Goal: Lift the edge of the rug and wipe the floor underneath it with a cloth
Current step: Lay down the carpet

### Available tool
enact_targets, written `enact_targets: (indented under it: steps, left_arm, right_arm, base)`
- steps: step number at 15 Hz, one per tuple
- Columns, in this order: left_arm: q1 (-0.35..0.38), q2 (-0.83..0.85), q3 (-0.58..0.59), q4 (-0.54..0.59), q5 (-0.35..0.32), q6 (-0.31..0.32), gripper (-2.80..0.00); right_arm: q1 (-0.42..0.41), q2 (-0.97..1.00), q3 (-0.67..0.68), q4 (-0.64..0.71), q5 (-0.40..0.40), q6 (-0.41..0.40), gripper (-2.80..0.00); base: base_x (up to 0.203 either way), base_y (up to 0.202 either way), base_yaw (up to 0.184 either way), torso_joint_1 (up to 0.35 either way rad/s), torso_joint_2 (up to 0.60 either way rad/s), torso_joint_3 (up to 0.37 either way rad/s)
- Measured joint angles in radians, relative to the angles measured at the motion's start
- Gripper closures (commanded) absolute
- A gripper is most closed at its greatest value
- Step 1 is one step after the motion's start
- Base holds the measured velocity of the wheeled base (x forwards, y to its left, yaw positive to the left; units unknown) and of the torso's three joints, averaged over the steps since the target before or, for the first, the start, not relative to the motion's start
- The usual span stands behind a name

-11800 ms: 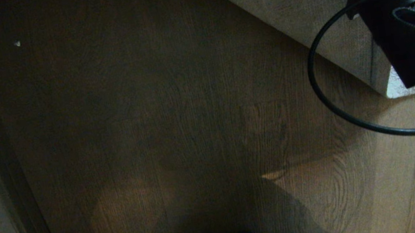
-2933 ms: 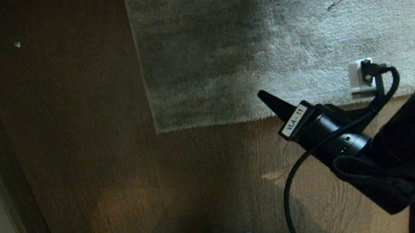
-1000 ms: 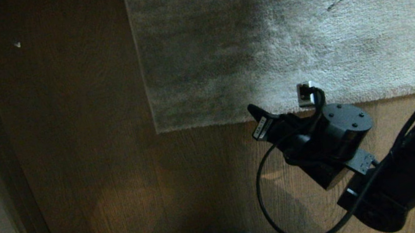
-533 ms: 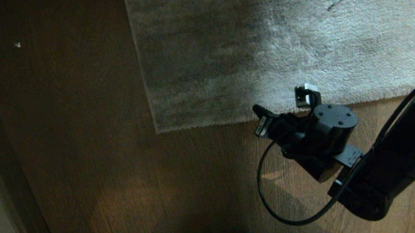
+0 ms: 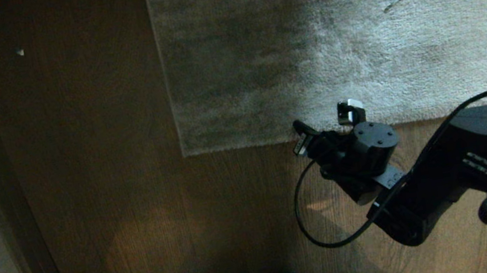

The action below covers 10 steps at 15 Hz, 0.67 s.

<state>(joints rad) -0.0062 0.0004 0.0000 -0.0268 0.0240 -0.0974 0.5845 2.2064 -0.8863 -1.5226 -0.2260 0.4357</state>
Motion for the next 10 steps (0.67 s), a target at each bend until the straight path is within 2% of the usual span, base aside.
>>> enact_targets:
  steps: [5,10]
  left_arm:
    - [0.000,0.000,0.000,0.000,0.000,0.000,0.00]
    - [0.000,0.000,0.000,0.000,0.000,0.000,0.00]
  right_arm:
    - [-0.009,0.055,-0.082,-0.002,0.003,0.000,0.00]
    - [-0.009,0.055,-0.080,-0.001,0.006,0.000,0.00]
  base:
    - [0.000,0.000,0.000,0.000,0.00,0.000]
    - [0.000,0.000,0.000,0.000,0.00,0.000]
